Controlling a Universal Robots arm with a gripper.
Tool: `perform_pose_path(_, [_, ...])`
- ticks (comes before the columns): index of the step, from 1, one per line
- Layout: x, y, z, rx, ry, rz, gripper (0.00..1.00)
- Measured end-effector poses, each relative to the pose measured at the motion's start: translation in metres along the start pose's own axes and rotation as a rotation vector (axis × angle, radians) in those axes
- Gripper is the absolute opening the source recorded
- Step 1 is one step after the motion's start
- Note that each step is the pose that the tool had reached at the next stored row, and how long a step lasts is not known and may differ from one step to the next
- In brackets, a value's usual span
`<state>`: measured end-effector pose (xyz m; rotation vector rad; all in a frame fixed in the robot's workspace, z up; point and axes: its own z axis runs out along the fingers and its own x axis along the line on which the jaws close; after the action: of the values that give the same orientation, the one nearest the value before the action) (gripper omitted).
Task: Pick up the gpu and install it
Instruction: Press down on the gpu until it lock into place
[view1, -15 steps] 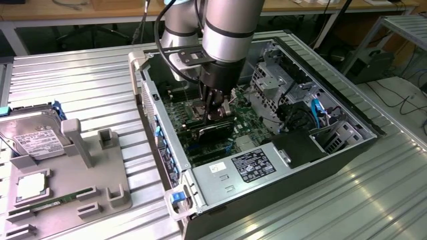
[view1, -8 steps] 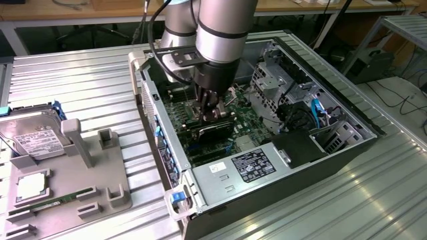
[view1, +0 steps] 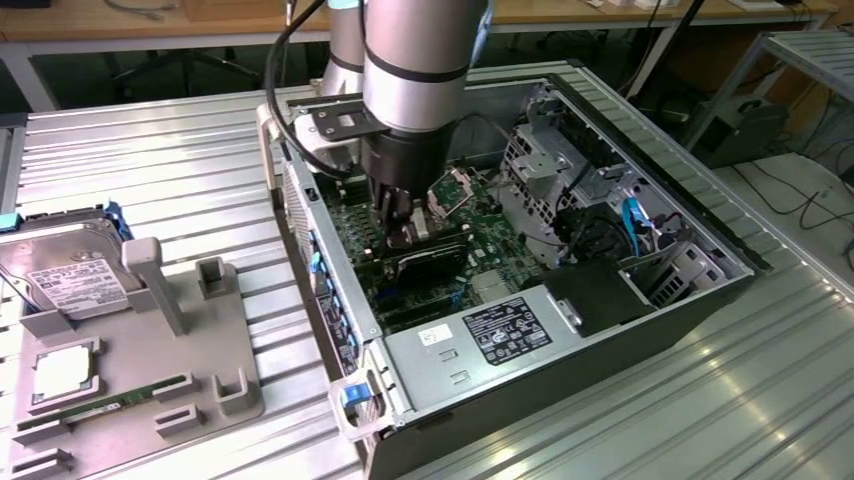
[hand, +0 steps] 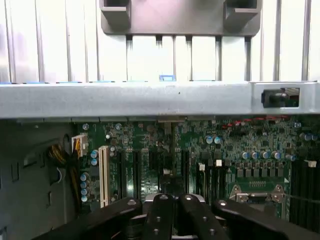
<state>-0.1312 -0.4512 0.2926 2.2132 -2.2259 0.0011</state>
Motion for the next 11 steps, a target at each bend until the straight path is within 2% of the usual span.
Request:
perform_pose_path(6, [-0.005,0.0022,0.0105,-0.0001,-0.0002,-0.007,0.11])
perform_pose_path(11, [-0.005,0.0022,0.0150,-0.0008,0.0000,-0.007,0.11])
